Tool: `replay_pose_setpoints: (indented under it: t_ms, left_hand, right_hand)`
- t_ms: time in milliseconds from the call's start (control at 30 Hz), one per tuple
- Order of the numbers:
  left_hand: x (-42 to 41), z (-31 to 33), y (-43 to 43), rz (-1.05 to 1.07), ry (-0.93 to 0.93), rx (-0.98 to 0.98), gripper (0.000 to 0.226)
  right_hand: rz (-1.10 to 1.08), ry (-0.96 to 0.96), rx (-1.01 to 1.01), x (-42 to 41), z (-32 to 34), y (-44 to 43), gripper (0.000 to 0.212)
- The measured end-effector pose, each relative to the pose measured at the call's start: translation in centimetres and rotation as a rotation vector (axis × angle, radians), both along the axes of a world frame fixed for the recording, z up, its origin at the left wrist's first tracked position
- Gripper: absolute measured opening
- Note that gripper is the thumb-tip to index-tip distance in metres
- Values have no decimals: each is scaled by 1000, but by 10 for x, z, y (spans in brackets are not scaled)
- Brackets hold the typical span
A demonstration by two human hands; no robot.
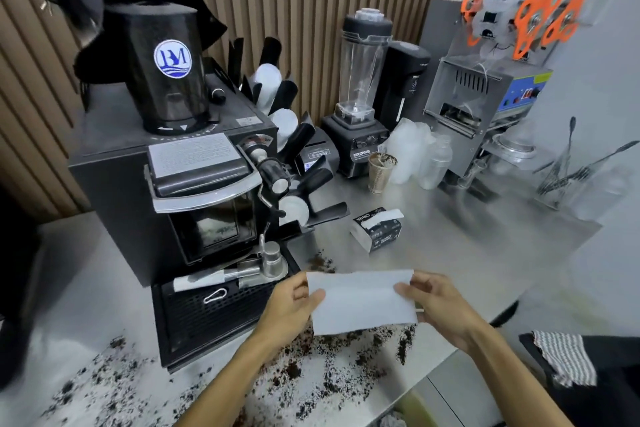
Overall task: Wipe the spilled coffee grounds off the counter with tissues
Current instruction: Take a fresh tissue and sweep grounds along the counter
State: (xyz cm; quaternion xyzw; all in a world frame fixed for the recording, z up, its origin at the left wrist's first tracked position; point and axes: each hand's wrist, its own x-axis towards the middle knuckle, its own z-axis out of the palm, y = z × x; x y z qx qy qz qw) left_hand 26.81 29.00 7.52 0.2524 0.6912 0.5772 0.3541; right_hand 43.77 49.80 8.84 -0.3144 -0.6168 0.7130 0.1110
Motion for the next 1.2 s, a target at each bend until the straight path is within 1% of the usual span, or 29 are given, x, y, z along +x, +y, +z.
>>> replay_pose_setpoints:
  t_ms: [33, 100, 167, 233, 267, 333, 367, 400, 433, 533, 567, 633, 700, 833, 933, 1067, 1133, 1167, 1200]
  left_hand:
    - [-3, -1, -1, -12, 49, -32, 19]
    - [-7, -3, -2, -26, 143, -91, 26]
    - [-11, -6, 2, -24, 176, -128, 30]
    - [-14, -11, 9, -30, 208, -144, 29]
    - [-16, -14, 14, -29, 219, -136, 24]
    - [-20, -18, 27, 8, 292, -151, 14]
    - [-22, -21, 35, 39, 357, -192, 22]
    - [-25, -26, 44, 67, 420, -251, 31]
    - [-28, -31, 52, 82, 468, -313, 36]
    - [-36, -47, 74, 74, 593, -422, 33]
    - [-41, -52, 80, 52, 672, -466, 33]
    - [-52, -62, 91, 25, 841, -541, 27]
    - [-60, -65, 100, -8, 947, -613, 19]
    - [-66, -64, 115, -77, 1079, -815, 28]
    - [-71, -67, 125, -105, 1158, -938, 27]
    - [-81, -64, 136, -146, 1244, -997, 25]
    - [-86, -65, 139, -167, 1271, -1001, 25]
    - [-88, -66, 140, -176, 1274, -1008, 26]
    - [-90, -68, 142, -180, 1274, -1011, 28]
  right_hand:
    - [43, -22, -6, -1, 0, 0, 21]
    - [109, -63, -31, -4, 0, 1, 18]
    - [124, -71, -55, -9, -2, 7, 18]
    - [98, -70, -64, -20, -5, 18, 26]
    - [81, -73, -82, -27, -8, 22, 27]
    - [56, -89, -143, -41, -14, 32, 19]
    - [67, -104, -131, -48, -16, 35, 17]
    - [91, -133, -51, -55, -20, 40, 19]
    - [123, -162, 83, -62, -26, 45, 20]
    - [231, -207, 553, -85, -43, 59, 17]
    - [292, -221, 677, -94, -51, 64, 16]
    - [365, -258, 836, -112, -62, 70, 12]
    - [383, -237, 949, -130, -70, 77, 9]
    - [404, -152, 1170, -165, -85, 84, 12]
    - [435, -125, 1344, -186, -97, 87, 14]
    - [452, -143, 1403, -205, -106, 95, 22]
    - [481, -186, 1415, -209, -104, 96, 29]
    - [480, -196, 1457, -210, -105, 95, 32]
    - [479, -193, 1455, -212, -104, 94, 32]
